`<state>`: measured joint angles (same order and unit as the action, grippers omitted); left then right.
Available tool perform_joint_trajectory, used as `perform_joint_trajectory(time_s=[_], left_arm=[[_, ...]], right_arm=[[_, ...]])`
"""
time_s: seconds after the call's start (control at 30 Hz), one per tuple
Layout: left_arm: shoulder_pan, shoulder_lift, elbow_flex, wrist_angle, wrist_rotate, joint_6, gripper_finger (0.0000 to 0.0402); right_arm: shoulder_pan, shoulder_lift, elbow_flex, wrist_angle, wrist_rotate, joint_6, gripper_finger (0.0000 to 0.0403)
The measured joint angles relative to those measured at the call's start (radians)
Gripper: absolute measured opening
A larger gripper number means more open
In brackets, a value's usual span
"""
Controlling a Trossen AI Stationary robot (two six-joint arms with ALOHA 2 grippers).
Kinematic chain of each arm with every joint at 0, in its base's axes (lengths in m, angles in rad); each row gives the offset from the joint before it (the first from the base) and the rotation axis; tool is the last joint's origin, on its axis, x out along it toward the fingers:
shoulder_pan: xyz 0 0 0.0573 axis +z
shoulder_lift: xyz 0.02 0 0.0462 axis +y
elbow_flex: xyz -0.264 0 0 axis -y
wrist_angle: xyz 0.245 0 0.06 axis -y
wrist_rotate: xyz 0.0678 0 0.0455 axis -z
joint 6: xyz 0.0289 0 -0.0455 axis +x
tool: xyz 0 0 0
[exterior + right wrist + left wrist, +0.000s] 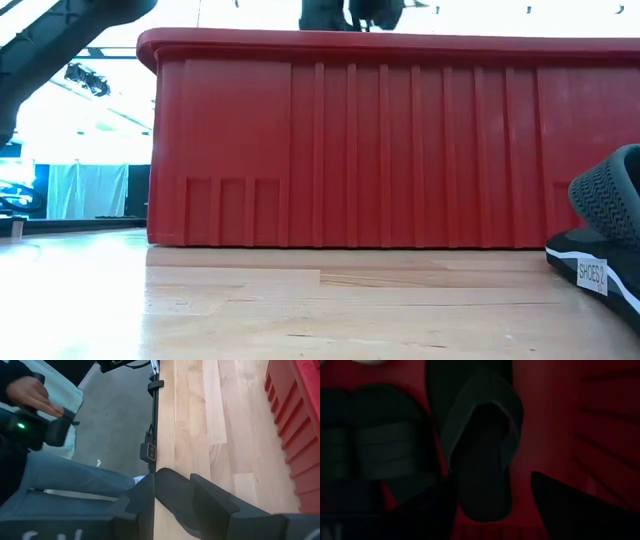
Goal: Pick and place slides into bin
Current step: Put the left black slipper into the red bin, then put the black slipper into the red bin and align it with the other black slipper
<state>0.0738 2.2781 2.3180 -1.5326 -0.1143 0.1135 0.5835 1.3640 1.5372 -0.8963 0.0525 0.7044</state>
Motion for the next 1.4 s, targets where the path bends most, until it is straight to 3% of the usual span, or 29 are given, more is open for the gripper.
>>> perform_joint_trajectory(time_s=[0.37, 0.63, 0.87, 0.97, 1.1, 1.4], left_arm=[[-0.004, -0.172, 0.0, 0.102, 0.0, -0.024, 0.0261], [-0.043, -0.303, 0.0, 0.386, 0.0, -0.022, 0.0261], [-0.074, -0.375, 0.0, 0.691, 0.0, -0.05, 0.0259], [-0.083, -0.397, 0.0, 0.746, 0.0, -0.05, 0.0258], [-0.085, -0.423, 0.0, 0.728, 0.003, -0.05, 0.0252], [-0.096, -0.436, 0.0, 0.56, 0.004, -0.085, 0.0249]], right_arm=[[0.0, 0.0, 0.0, 0.0, 0.075, 0.04, 0.0132], [0.002, 0.0, -0.037, -0.003, 0.228, 0.394, 0.0132], [0.018, 0.0, -0.228, 0.01, 0.232, 0.727, 0.0132], [0.045, 0.0, -0.327, 0.057, 0.207, 0.896, 0.0132], [0.091, 0.001, -0.416, 0.128, 0.198, 1.002, 0.0132], [0.12, 0.001, -0.481, 0.158, 0.198, 0.981, 0.0132]])
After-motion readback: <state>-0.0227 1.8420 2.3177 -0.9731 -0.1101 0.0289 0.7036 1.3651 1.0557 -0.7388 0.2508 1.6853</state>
